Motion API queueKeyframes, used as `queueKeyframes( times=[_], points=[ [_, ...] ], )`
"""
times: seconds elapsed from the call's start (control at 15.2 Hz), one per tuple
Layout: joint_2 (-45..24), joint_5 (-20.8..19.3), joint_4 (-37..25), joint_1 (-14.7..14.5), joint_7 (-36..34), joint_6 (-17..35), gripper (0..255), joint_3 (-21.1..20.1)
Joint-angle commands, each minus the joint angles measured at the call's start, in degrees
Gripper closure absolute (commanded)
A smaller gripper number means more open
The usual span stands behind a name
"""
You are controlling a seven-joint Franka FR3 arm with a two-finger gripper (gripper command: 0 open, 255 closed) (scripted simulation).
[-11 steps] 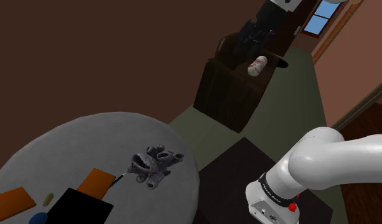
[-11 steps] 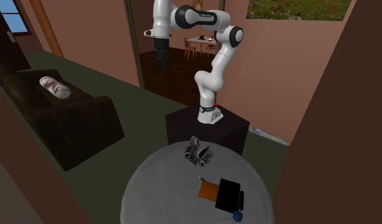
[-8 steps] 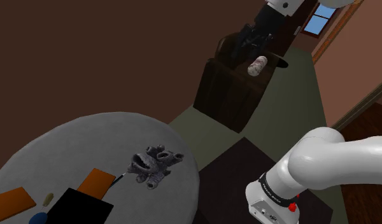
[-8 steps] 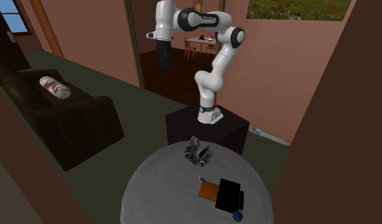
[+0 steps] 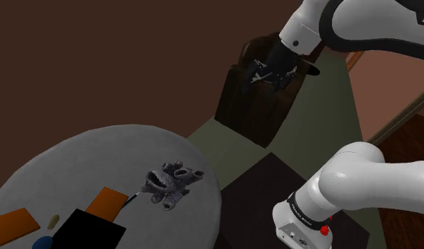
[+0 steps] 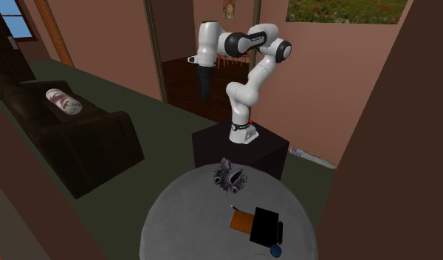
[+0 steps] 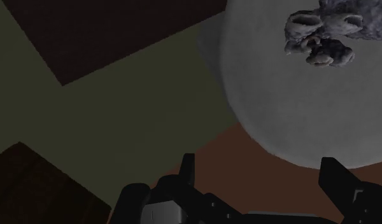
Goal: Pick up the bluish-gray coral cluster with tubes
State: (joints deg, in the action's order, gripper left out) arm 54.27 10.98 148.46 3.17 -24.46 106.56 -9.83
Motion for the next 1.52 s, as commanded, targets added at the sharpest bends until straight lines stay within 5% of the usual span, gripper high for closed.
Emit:
queueKeyframes(
  times=[0.0,0.53,0.86,1.19,1.45],
  points=[
    [0.99,2.07,2.54,0.09,-5.63,1.94,0,-3.67],
    [-0.15,11.60,8.60,-0.34,-27.78,10.29,0,-20.40],
    [-6.36,16.73,7.90,1.93,-41.94,16.82,0,-32.50],
    [-15.23,18.99,4.02,9.07,-56.36,23.73,0,-46.42],
    [-22.66,17.72,-0.94,20.26,-68.51,28.86,0,-60.58]
  ],
)
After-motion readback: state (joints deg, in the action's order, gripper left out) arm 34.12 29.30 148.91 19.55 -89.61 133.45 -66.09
